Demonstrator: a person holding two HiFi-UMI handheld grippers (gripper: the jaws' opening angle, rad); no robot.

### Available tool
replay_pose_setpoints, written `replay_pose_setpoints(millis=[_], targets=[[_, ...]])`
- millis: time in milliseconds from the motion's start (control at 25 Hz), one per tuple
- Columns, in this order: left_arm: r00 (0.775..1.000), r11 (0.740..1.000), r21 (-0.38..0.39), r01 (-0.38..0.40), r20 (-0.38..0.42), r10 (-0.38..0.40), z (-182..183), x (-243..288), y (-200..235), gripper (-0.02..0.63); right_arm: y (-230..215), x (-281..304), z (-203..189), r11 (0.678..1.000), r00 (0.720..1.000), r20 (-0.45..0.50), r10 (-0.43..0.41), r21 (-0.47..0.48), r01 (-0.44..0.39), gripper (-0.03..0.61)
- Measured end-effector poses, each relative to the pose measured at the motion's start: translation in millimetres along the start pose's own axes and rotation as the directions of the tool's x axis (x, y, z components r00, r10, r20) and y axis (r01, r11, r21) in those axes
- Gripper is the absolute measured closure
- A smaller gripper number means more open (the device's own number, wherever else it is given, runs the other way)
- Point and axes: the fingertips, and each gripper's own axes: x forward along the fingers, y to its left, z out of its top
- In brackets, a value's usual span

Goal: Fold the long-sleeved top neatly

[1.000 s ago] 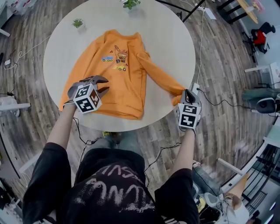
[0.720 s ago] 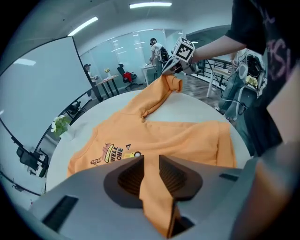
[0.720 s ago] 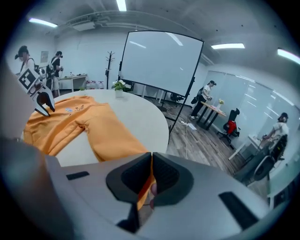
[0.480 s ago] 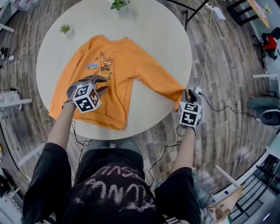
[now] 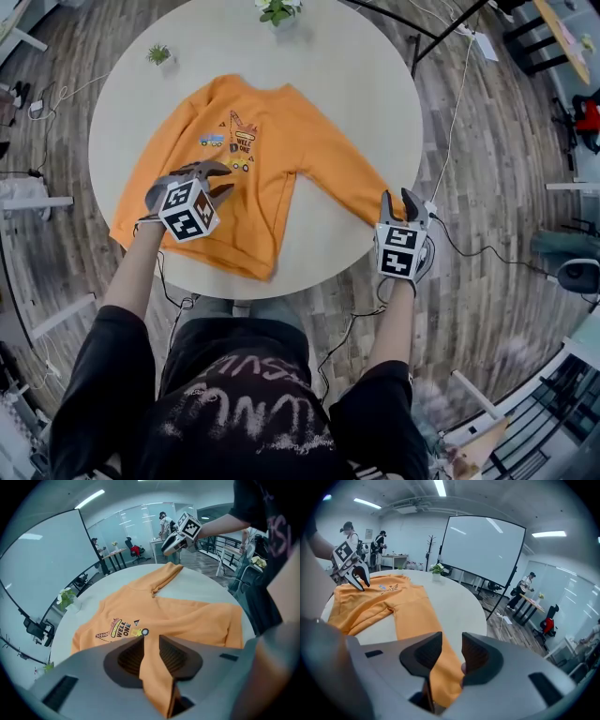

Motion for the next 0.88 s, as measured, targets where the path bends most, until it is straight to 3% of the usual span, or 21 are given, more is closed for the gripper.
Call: replay_pose_setpoints(millis=[360,440,520,880], targets=[[0.994,0.992,-0.083,-0.095,0.045,0.099,-53,-42,11,0.502,71,-12,42,1.000,0.997,0.070,0.024,-0.015,-0.023,0.571],[0.988,0.983,-0.121,-0.137,0.059,0.144,-69,-54,18,0.529,95,-14,55,0.999,0.996,0.087,0.035,-0.010,-0.035,0.572],[0.978,0.968,-0.168,-0.186,0.065,0.200,-90,-66,26,0.597,123,-17,67,0.999,0.993,0.102,0.051,-0.010,-0.050,0.572],[0.963,0.925,-0.320,-0.204,0.107,0.249,-196,-116,22,0.603,264,-18,112,0.992,0.984,0.131,0.123,-0.015,-0.123,0.572]])
